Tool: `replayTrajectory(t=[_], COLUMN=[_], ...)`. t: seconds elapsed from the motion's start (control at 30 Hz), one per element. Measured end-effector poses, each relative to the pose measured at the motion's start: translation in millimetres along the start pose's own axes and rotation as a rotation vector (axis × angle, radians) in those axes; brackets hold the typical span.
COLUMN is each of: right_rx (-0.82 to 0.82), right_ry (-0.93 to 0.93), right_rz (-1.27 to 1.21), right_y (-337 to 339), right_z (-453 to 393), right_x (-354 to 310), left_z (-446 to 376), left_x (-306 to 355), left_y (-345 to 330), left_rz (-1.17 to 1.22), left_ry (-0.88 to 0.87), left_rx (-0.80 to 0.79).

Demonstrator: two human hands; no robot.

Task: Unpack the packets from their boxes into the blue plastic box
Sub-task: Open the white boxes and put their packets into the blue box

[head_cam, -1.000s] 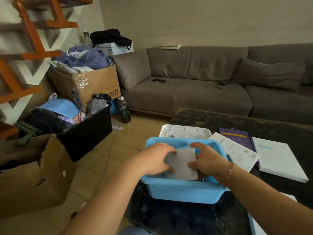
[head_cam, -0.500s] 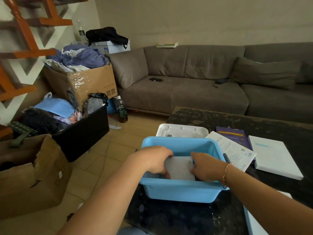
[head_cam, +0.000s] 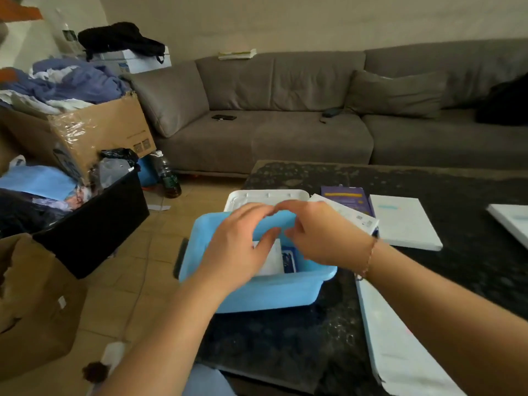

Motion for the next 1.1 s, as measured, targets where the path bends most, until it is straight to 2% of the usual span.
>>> replayTrajectory(t=[0.03, 0.1, 0.17, 0.23, 0.3, 0.33, 0.43, 0.53, 0.6, 0.67, 0.73, 0.8, 0.9, 1.1], right_rx=[0.085, 0.248, 0.34, 0.355, 0.392, 0.411, 0.427, 0.501, 0.67, 0.805, 0.818, 0.741, 0.645, 0.623], right_ry=[-0.003, -0.068, -0.173, -0.269, -0.327, -0.342, -0.368, -0.337, -0.199, 0.043, 0.281, 0.374, 0.289, 0.116], right_rz=[-0.053, -0.099, -0.137, -0.178, -0.209, -0.224, -0.27, -0.288, -0.136, 0.028, 0.131, 0.222, 0.254, 0.357], right_y=[17, 44, 57, 57, 55, 55, 48, 45, 57, 60, 46, 29, 16, 9], right_z=[13, 43, 75, 106, 138, 153, 186, 211, 231, 251, 265, 263, 250, 231], right_x=[7, 33, 67, 97, 121, 130, 153, 160, 141, 107, 82, 76, 94, 108], left_z=[14, 49, 78, 98, 107, 110, 110, 96, 83, 65, 50, 40, 27, 15], left_x=[29, 83, 123, 140, 139, 137, 135, 133, 131, 130, 132, 134, 138, 134], left_y=[4, -9, -50, -102, -147, -161, -175, -169, -163, -156, -147, -142, -139, -139], left_rz=[0.059, 0.147, 0.16, 0.112, 0.075, 0.06, 0.099, 0.22, 0.315, 0.413, 0.472, 0.555, 0.579, 0.56], left_ry=[-0.141, -0.434, -0.651, -0.732, -0.704, -0.689, -0.638, -0.494, -0.367, -0.211, -0.073, 0.029, 0.084, 0.09], left_rx=[0.151, 0.264, 0.142, -0.072, -0.269, -0.316, -0.273, -0.163, -0.097, -0.048, -0.007, -0.009, -0.053, -0.047])
Point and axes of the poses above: each hand's wrist, its own z-axis away from the middle knuckle, its own y-axis out of the back of the hand, x = y × z, the point moved 9 cm from there along -z, towards the middle knuckle, and after that the axes turned 5 degrees about -x, right-handed, at the moved point
